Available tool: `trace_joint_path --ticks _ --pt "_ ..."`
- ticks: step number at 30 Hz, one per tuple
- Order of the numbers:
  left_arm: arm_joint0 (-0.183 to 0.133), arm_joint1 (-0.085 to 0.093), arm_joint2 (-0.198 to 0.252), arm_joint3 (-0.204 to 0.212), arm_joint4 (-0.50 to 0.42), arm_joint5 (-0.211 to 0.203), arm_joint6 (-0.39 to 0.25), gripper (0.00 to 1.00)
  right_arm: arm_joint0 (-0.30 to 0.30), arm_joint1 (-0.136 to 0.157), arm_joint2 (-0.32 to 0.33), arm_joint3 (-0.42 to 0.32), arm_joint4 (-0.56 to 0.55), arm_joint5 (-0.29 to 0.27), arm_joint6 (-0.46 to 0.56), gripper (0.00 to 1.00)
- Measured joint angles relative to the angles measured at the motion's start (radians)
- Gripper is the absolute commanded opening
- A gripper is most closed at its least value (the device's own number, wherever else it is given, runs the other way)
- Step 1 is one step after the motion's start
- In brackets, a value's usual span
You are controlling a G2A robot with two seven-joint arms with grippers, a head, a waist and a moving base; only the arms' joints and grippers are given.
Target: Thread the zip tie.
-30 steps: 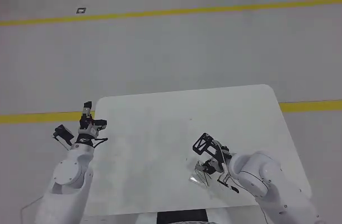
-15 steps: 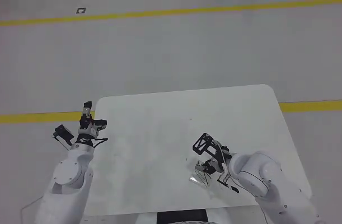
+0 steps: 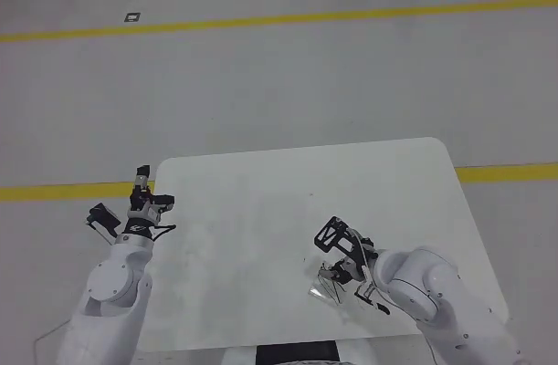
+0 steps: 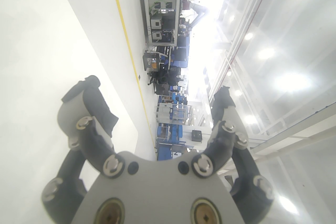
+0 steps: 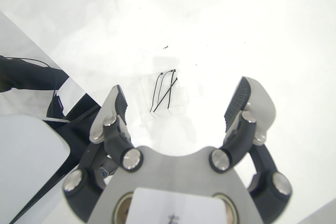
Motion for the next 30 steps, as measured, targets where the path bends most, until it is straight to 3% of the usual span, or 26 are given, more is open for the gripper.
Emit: trace_joint_path --ticks 4,8,12,16,18,27,30 --pt "0.000 0.000 0.000 0.000 0.000 0.000 0.000 1.00 -0.037 -0.001 -0.057 -0.026 -0.095 0.048 0.029 1.00" --pt "0.000 0.000 0.000 0.000 0.000 0.000 0.000 1.00 -0.047 -0.007 -0.146 -0.049 -0.211 0.102 0.124 1.00" --pt "0.000 0.000 0.000 0.000 0.000 0.000 0.000 1.00 -0.021 -0.024 -0.248 -0.046 -0.274 0.171 0.219 1.00" --pt "0.000 0.000 0.000 0.000 0.000 0.000 0.000 1.00 0.022 -0.044 -0.309 -0.008 -0.278 0.258 0.236 1.00" --pt "0.000 0.000 0.000 0.000 0.000 0.000 0.000 1.00 0.034 -0.049 -0.319 -0.004 -0.271 0.289 0.235 1.00" --pt "0.000 0.000 0.000 0.000 0.000 0.000 0.000 1.00 0.033 -0.049 -0.318 -0.006 -0.270 0.287 0.234 1.00" --pt "0.000 0.000 0.000 0.000 0.000 0.000 0.000 1.00 0.028 -0.052 -0.305 -0.026 -0.232 0.318 0.223 1.00"
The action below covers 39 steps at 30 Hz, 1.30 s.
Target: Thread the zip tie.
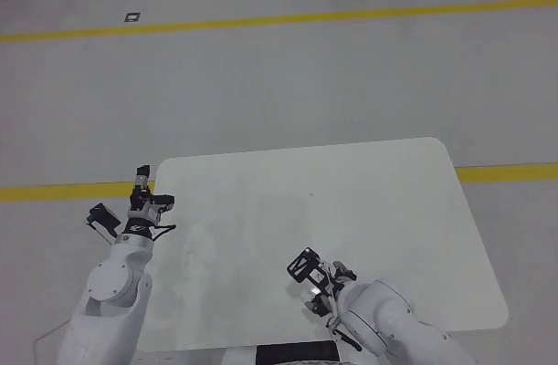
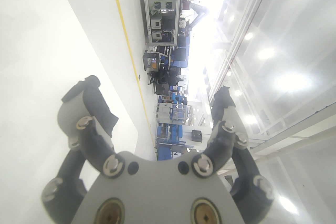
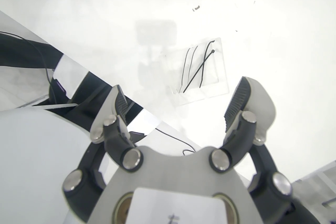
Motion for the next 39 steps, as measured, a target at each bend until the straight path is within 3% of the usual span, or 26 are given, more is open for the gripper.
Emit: trace_joint_path --ticks 5,15,32,39 --pt "0.000 0.000 0.000 0.000 0.000 0.000 0.000 1.00 0.001 -0.004 0.018 0.012 0.072 0.061 0.012 1.00" --pt "0.000 0.000 0.000 0.000 0.000 0.000 0.000 1.00 0.058 -0.008 -0.023 0.069 0.075 0.164 0.012 1.00" --pt "0.000 0.000 0.000 0.000 0.000 0.000 0.000 1.00 0.065 -0.014 -0.016 0.083 0.063 0.166 0.004 1.00" --pt "0.000 0.000 0.000 0.000 0.000 0.000 0.000 1.00 0.085 -0.021 -0.028 0.128 0.077 0.188 0.012 1.00"
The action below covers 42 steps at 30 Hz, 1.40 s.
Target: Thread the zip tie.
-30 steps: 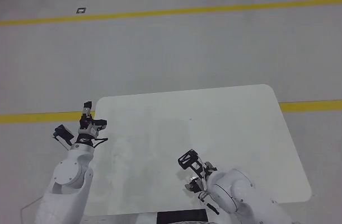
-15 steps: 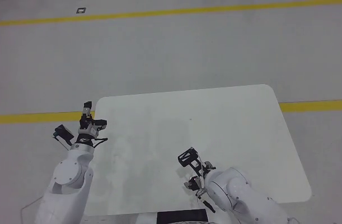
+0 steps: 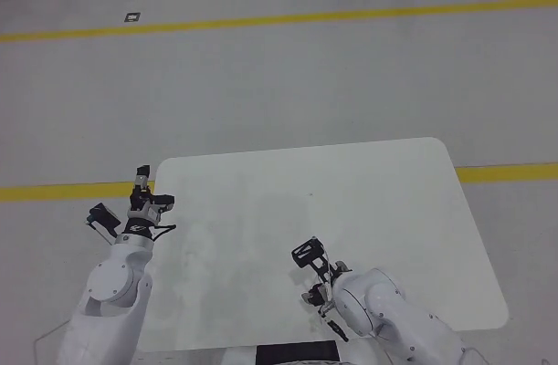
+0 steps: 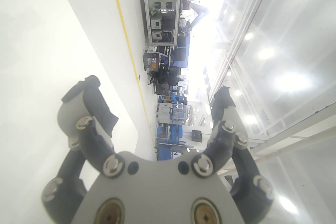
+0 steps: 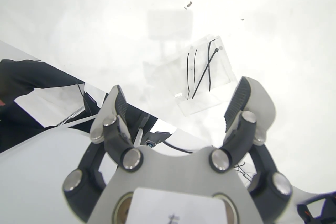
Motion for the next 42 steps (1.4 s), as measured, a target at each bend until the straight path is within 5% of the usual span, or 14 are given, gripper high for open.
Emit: trace_joint_path --ticks 12,14,15,18,28,42 --pt "0.000 0.000 0.000 0.000 0.000 0.000 0.000 1.00 -0.021 0.001 0.003 -0.015 -0.057 -0.010 -0.035 1.00" --pt "0.000 0.000 0.000 0.000 0.000 0.000 0.000 1.00 -0.022 0.000 0.001 -0.023 -0.073 -0.012 -0.027 0.59" --pt "0.000 0.000 0.000 0.000 0.000 0.000 0.000 1.00 -0.023 -0.001 0.000 -0.028 -0.081 -0.012 -0.022 0.47" --pt "0.000 0.000 0.000 0.000 0.000 0.000 0.000 1.00 -0.024 -0.003 -0.003 -0.034 -0.100 -0.012 -0.012 0.29" --pt "0.000 0.000 0.000 0.000 0.000 0.000 0.000 1.00 -0.039 -0.012 -0.006 -0.026 -0.131 -0.021 -0.004 0.16" --pt "0.000 0.000 0.000 0.000 0.000 0.000 0.000 1.00 -0.037 -0.030 -0.016 0.026 -0.190 -0.013 0.000 0.15"
